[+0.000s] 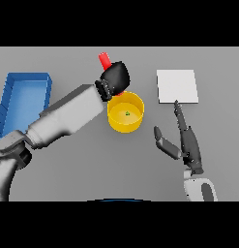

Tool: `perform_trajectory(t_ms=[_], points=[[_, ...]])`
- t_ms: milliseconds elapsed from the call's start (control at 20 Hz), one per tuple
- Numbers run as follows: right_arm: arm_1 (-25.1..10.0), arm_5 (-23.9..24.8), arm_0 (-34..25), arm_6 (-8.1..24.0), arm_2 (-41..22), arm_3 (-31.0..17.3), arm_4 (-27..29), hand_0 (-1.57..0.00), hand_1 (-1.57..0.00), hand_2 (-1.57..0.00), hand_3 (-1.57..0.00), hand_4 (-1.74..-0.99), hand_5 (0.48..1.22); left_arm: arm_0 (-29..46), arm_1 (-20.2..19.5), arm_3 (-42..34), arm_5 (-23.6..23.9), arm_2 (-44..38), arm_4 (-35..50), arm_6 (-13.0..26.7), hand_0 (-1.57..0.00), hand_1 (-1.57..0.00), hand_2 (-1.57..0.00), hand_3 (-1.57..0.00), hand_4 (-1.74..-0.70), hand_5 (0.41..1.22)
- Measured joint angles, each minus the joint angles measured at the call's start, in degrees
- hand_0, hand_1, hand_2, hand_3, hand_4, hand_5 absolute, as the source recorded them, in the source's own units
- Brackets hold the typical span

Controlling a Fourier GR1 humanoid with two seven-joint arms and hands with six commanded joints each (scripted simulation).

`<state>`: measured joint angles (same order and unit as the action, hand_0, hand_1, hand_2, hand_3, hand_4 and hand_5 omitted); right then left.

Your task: Pick up the red beaker and tilt it to pour out 1 green nut into yellow bowl. Pick up the yellow bowl and place it on the metallic measuring scale.

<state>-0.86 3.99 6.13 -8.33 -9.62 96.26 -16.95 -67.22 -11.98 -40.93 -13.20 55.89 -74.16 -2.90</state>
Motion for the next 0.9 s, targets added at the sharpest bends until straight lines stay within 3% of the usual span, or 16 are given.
perform_trajectory(t_ms=[100,200,550,600,700,850,900], points=[[-0.3,0.7,-1.0,0.9,0.2,0.5,-0.7,0.00,0.00,0.00,0.00,-1.082,0.677,-0.9,0.6,0.3,-1.7,2.2,-2.0,-0.4,-1.57,-1.57,-1.57,-1.57,-1.73,1.221],[-0.2,0.6,-0.6,-0.7,-0.2,0.0,-1.0,0.00,0.00,0.00,0.00,-1.073,0.675,-2.4,0.8,1.5,-1.3,4.0,-4.0,-1.9,-1.57,-1.57,-1.57,-1.57,-1.73,1.221],[-0.6,0.8,-1.2,-0.8,0.3,0.0,-0.9,0.00,0.00,0.00,0.00,-1.035,0.685,-7.5,3.5,3.9,-4.2,9.1,-9.3,-5.2,-1.57,-1.57,-1.57,-1.57,-1.73,1.221],[-0.4,0.7,-1.1,-0.3,0.2,-0.4,-0.9,0.00,0.00,0.00,0.00,-1.027,0.686,-8.3,3.8,4.1,-5.4,8.9,-9.1,-6.3,-1.57,-1.57,-1.57,-1.57,-1.73,1.221],[0.0,1.0,-1.4,0.3,-0.2,0.2,-1.4,0.00,0.00,0.00,0.00,-1.035,0.685,-10.9,2.8,5.3,-2.2,6.3,-8.1,-6.9,-1.57,-1.57,-1.57,-1.57,-1.73,1.221],[-0.7,1.2,-0.8,-0.3,0.1,0.1,-1.8,0.00,0.00,0.00,0.00,-1.023,0.682,-15.6,1.4,8.6,-2.4,2.8,-6.8,-8.1,-1.57,-1.57,-1.57,-1.57,-1.73,1.221],[-0.9,1.5,-1.4,0.3,0.1,0.4,-2.2,0.00,0.00,0.00,0.00,-1.024,0.681,-16.3,0.7,9.3,-2.1,1.0,-5.8,-7.6,-1.57,-1.57,-1.57,-1.26,-1.73,1.221]])
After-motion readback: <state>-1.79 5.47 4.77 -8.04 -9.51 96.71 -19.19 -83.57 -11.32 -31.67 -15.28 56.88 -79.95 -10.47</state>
